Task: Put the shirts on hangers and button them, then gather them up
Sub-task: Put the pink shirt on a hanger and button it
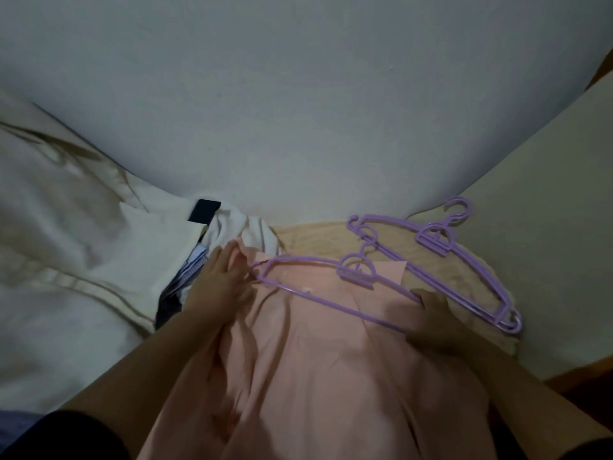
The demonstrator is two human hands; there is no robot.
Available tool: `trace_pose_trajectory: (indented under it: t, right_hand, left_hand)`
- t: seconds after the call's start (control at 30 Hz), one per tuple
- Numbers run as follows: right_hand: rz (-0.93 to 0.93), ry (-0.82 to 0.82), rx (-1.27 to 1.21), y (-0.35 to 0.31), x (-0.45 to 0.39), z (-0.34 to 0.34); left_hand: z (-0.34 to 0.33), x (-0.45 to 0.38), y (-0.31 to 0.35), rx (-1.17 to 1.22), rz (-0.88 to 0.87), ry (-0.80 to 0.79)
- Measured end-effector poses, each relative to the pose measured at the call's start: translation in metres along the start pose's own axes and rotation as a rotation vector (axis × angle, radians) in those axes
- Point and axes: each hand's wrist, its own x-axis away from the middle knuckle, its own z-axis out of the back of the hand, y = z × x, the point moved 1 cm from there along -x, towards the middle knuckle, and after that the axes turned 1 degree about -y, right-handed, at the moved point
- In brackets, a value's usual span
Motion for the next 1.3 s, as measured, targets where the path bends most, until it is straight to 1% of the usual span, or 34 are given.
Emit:
trace_pose_trajectory:
  t: [0.03, 0.07, 0.13, 0.2, 0.23, 0.33, 0.4, 0.47, 0.53, 0.57, 0.67, 0.73, 0.83, 0.9, 0.93, 1.03, 1.13, 1.23, 1.3]
  right_hand:
    - [0.028, -0.026, 0.012, -0.001, -0.002, 0.000]
    - [0.040, -0.044, 0.042, -0.002, -0.004, -0.001]
    - [0.073, -0.037, 0.178, -0.005, -0.012, 0.000]
    - [0.087, -0.032, 0.335, -0.012, -0.019, 0.001]
    - [0.091, -0.048, 0.376, -0.016, -0.023, 0.000]
    - [0.097, -0.134, 0.322, -0.032, -0.033, -0.007]
    - [0.101, -0.155, 0.269, -0.041, -0.039, -0.015]
    - [0.115, -0.152, 0.256, -0.047, -0.044, -0.020]
    - [0.130, -0.145, 0.266, -0.049, -0.047, -0.021]
    - [0.139, -0.137, 0.276, -0.049, -0.048, -0.021]
    - [0.172, -0.089, 0.302, -0.046, -0.047, -0.020]
    - [0.182, -0.046, 0.306, -0.040, -0.045, -0.017]
    - [0.190, -0.022, 0.287, -0.030, -0.037, -0.006]
    - [0.221, -0.023, 0.291, -0.025, -0.032, 0.001]
    - [0.233, -0.022, 0.306, -0.024, -0.028, 0.004]
    - [0.255, 0.028, 0.363, -0.027, -0.019, 0.006]
    - [0.267, 0.111, 0.361, -0.042, -0.010, 0.002]
    - [0.241, 0.217, 0.152, -0.063, -0.002, -0.006]
    - [0.247, 0.305, 0.059, -0.076, 0.001, -0.012]
  left_hand:
    - [-0.001, 0.001, -0.002, 0.059, 0.049, 0.010]
    - [-0.001, 0.001, -0.002, 0.114, 0.108, -0.014]
    - [-0.003, 0.000, -0.002, 0.165, 0.171, -0.045]
    - [-0.003, -0.007, -0.003, 0.208, 0.218, -0.042]
    - [-0.005, -0.010, -0.005, 0.225, 0.233, -0.041]
    - [-0.008, -0.015, -0.011, 0.262, 0.269, -0.121]
    - [-0.009, -0.018, -0.014, 0.277, 0.251, -0.114]
    - [-0.007, -0.019, -0.015, 0.280, 0.240, -0.081]
    - [-0.005, -0.021, -0.016, 0.338, 0.235, -0.058]
    - [-0.002, -0.022, -0.016, 0.392, 0.233, -0.074]
    - [0.004, -0.022, -0.013, 0.430, 0.232, -0.145]
    - [0.006, -0.022, -0.014, 0.460, 0.240, -0.136]
    - [0.018, -0.022, -0.010, 0.703, 0.405, -0.033]
    - [0.030, -0.024, -0.005, 0.781, 0.437, 0.029]
    - [0.036, -0.025, -0.003, 0.820, 0.442, 0.035]
    - [0.051, -0.027, 0.005, 1.107, 0.521, 0.002]
    - [0.063, -0.023, 0.019, 1.370, 0.544, -0.060]
    - [0.082, -0.019, 0.034, 1.790, 0.482, -0.132]
    - [0.086, -0.017, 0.037, 1.985, 0.475, -0.166]
